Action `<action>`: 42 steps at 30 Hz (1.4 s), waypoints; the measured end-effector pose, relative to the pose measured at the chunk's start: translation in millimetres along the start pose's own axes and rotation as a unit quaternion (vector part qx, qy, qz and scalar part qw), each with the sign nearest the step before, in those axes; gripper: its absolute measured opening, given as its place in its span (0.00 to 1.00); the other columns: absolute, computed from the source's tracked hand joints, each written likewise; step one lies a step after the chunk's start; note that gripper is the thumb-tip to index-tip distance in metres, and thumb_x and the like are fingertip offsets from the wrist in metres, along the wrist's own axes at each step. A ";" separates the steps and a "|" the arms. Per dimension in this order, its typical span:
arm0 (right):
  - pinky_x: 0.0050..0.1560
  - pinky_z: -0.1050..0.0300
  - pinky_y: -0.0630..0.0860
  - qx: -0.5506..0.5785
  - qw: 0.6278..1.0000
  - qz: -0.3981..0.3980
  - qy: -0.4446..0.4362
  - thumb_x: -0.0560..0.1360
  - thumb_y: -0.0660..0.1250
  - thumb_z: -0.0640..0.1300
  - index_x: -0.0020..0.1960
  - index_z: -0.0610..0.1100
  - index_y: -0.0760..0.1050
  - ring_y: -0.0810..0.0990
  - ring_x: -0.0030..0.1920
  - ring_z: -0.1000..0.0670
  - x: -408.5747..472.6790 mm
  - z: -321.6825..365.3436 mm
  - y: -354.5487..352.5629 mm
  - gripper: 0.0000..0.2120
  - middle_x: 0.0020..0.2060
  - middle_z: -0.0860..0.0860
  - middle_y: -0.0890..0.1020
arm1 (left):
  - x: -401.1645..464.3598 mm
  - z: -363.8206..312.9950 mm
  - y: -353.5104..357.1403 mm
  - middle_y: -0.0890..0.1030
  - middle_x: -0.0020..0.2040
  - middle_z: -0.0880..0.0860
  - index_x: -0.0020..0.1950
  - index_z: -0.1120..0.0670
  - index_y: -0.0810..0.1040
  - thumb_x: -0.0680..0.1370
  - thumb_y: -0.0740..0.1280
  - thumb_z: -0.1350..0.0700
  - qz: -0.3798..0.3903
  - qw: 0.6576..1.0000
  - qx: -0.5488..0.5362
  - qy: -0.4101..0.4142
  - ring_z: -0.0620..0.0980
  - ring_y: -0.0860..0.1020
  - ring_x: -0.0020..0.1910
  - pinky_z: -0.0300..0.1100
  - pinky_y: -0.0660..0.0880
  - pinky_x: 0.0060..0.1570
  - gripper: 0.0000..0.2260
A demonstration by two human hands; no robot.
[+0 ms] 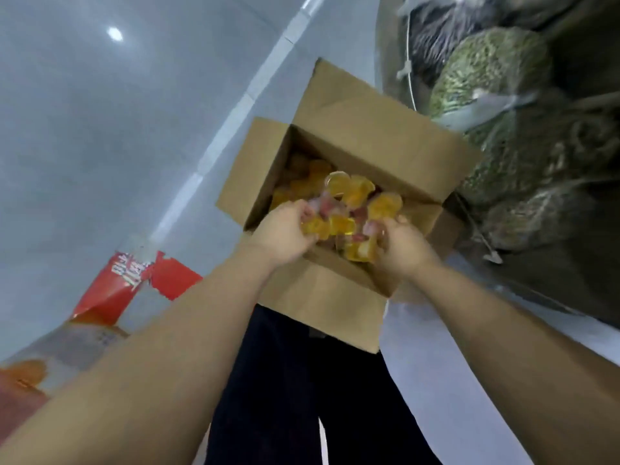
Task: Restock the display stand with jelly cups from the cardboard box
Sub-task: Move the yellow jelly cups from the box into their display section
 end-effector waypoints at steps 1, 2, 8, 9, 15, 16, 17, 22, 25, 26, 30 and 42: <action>0.60 0.50 0.71 -0.026 0.999 -0.036 -0.017 0.75 0.63 0.44 0.66 0.44 0.66 0.73 0.61 0.39 18.3 -3.5 4.5 0.20 0.64 0.41 0.69 | 16.7 5.7 12.9 0.77 0.57 0.60 0.59 0.58 0.75 0.72 0.71 0.56 0.009 0.999 0.034 0.012 0.58 0.75 0.58 0.43 0.69 0.57 0.17; 0.61 0.49 0.71 -0.052 0.996 -0.062 -0.033 0.75 0.62 0.44 0.67 0.45 0.64 0.72 0.62 0.39 34.4 -6.6 8.6 0.21 0.66 0.42 0.66 | 31.9 9.7 26.0 0.75 0.60 0.60 0.62 0.57 0.73 0.71 0.71 0.55 0.025 0.997 0.065 0.018 0.58 0.74 0.60 0.42 0.67 0.59 0.21; 0.51 0.47 0.72 -0.205 0.972 -0.096 -0.067 0.76 0.61 0.42 0.65 0.43 0.65 0.71 0.60 0.38 85.2 -9.7 25.8 0.18 0.63 0.43 0.69 | 98.2 27.6 88.3 0.59 0.73 0.59 0.74 0.56 0.57 0.72 0.70 0.46 0.146 0.938 0.311 -0.040 0.61 0.56 0.71 0.54 0.63 0.69 0.36; 0.49 0.47 0.71 -0.216 0.967 -0.112 -0.075 0.76 0.61 0.41 0.63 0.42 0.66 0.73 0.58 0.37 86.8 -7.7 24.9 0.16 0.61 0.42 0.70 | 102.3 28.0 91.3 0.61 0.72 0.58 0.73 0.56 0.60 0.74 0.67 0.50 0.117 0.941 0.316 -0.039 0.60 0.58 0.70 0.53 0.66 0.66 0.30; 0.53 0.47 0.75 0.103 0.970 -0.218 -0.029 0.73 0.68 0.44 0.59 0.47 0.72 0.78 0.55 0.41 45.0 -8.2 2.9 0.16 0.55 0.45 0.79 | 69.6 23.4 46.4 0.76 0.41 0.50 0.49 0.53 0.77 0.70 0.69 0.50 -0.060 0.994 0.052 -0.073 0.53 0.75 0.44 0.41 0.68 0.41 0.11; 0.54 0.49 0.75 0.204 0.955 -0.217 -0.006 0.71 0.70 0.46 0.58 0.46 0.74 0.78 0.54 0.44 30.6 -6.1 -0.6 0.16 0.54 0.45 0.81 | 54.6 22.7 33.9 0.76 0.42 0.50 0.50 0.53 0.78 0.70 0.70 0.48 -0.082 0.993 -0.014 -0.089 0.51 0.74 0.43 0.40 0.67 0.42 0.13; 0.53 0.54 0.75 0.300 0.931 -0.207 0.016 0.70 0.72 0.46 0.56 0.44 0.75 0.79 0.51 0.46 14.5 -2.1 -4.9 0.16 0.52 0.45 0.82 | 37.3 20.1 21.3 0.78 0.43 0.50 0.51 0.53 0.79 0.70 0.70 0.46 -0.103 0.986 -0.082 -0.107 0.50 0.74 0.44 0.39 0.68 0.43 0.14; 0.33 0.64 0.73 0.620 0.775 -0.079 0.091 0.75 0.66 0.52 0.47 0.39 0.77 0.74 0.32 0.52 -95.5 42.2 -51.7 0.15 0.38 0.43 0.79 | -69.1 -28.9 -49.1 0.80 0.51 0.53 0.48 0.55 0.78 0.75 0.68 0.50 -0.067 0.856 -0.487 -0.161 0.49 0.78 0.48 0.39 0.74 0.48 0.09; 0.42 0.59 0.78 0.767 0.641 0.014 0.015 0.74 0.65 0.46 0.43 0.40 0.79 0.78 0.38 0.49 -180.8 78.9 -105.8 0.09 0.41 0.43 0.80 | -139.7 -84.8 -111.4 0.82 0.45 0.52 0.46 0.55 0.77 0.76 0.67 0.58 -0.039 0.791 -0.602 -0.103 0.48 0.81 0.43 0.41 0.79 0.49 0.01; 0.45 0.58 0.80 0.794 0.606 0.033 -0.011 0.72 0.66 0.44 0.44 0.39 0.79 0.80 0.41 0.49 -209.6 88.6 -126.4 0.08 0.43 0.43 0.81 | -162.1 -106.2 -132.8 0.83 0.44 0.51 0.47 0.56 0.77 0.75 0.66 0.60 -0.026 0.787 -0.613 -0.067 0.48 0.82 0.41 0.42 0.80 0.48 0.02; 0.43 0.58 0.80 0.807 0.571 0.065 -0.135 0.68 0.66 0.38 0.62 0.33 0.70 0.82 0.42 0.49 -313.3 114.8 -205.2 0.23 0.45 0.43 0.80 | -239.0 -192.6 -209.1 0.81 0.48 0.55 0.58 0.59 0.74 0.66 0.72 0.64 0.016 0.841 -0.536 0.076 0.47 0.82 0.42 0.40 0.79 0.42 0.21; 0.47 0.67 0.75 0.563 0.692 -0.369 -0.262 0.66 0.72 0.39 0.55 0.58 0.73 0.80 0.50 0.58 -499.3 71.0 -344.9 0.23 0.49 0.59 0.81 | -333.1 -414.4 -281.4 0.81 0.48 0.42 0.57 0.52 0.73 0.66 0.74 0.60 0.034 0.877 -0.295 0.377 0.39 0.79 0.49 0.31 0.73 0.47 0.21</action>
Point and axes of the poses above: each hand's wrist, its own x-axis towards the middle knuckle, its own y-axis out of the palm, z = x × y, the point moved 2 cm from there along x, towards the middle knuckle
